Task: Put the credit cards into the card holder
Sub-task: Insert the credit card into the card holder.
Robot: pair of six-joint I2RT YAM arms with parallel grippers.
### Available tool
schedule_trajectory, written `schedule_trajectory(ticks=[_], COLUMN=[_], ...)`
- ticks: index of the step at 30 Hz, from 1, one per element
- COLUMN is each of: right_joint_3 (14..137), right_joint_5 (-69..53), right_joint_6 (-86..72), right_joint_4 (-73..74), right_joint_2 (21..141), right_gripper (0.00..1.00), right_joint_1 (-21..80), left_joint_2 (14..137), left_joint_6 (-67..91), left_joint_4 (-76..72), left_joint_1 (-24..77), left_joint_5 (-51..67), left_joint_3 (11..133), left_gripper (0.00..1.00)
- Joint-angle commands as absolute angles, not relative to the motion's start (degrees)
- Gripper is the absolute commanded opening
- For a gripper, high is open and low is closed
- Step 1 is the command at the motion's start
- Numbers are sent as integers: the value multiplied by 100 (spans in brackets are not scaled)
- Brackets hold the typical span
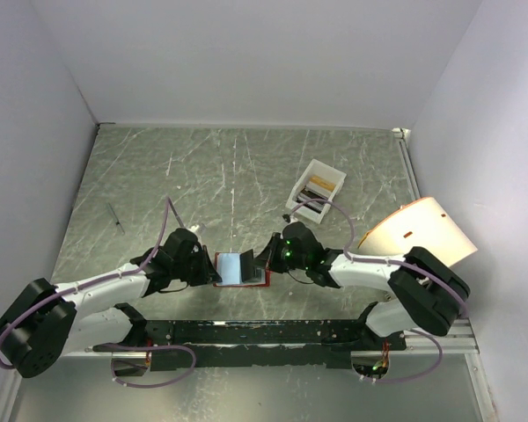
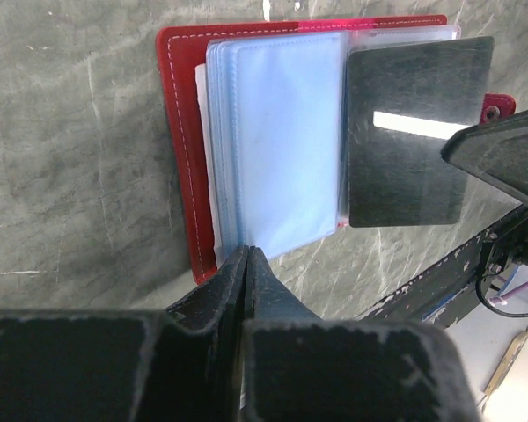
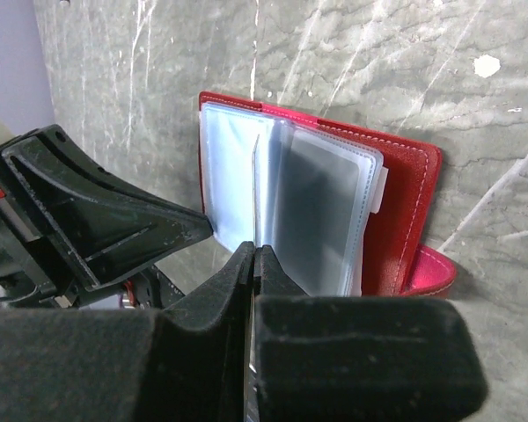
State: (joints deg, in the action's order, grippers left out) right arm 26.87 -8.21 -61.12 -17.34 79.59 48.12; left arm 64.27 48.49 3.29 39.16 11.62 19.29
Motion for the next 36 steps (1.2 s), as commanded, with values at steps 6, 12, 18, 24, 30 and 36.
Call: schedule_trajectory(ticks=[6,12,18,24,30,36], right_joint_3=[2549,2467,2462,2432,2450,2519], right_joint_5=[-855,-742,-614,-707,-877,-910], right_joint_6=[-6296,-6339,-6303,-6322,-6382,-6347], right_joint_4=[-2248,-2235,-2068,-2194,-2363,-2340], right_joint_2=[8296,8211,8075,8238,8489,8619], right_gripper=[0,0,0,0,0,0], right_joint_1=[4835,4834,4835,4840,4835,4835], left_joint_2=[6302,6289,6228,6227,6262,6301], left_joint_6=[4851,4843,4867,4860,4852,4860], left_joint_4=[420,439,472,464,448,392], left_joint_1=[3944,3945,3946,3942,3943,3946], left_joint_5=[1114,1121,1108,1111,1095,1108], left_joint_3=[1862,1861,1854,1830,1811,1775], left_gripper=[11,10,11,11,10,10])
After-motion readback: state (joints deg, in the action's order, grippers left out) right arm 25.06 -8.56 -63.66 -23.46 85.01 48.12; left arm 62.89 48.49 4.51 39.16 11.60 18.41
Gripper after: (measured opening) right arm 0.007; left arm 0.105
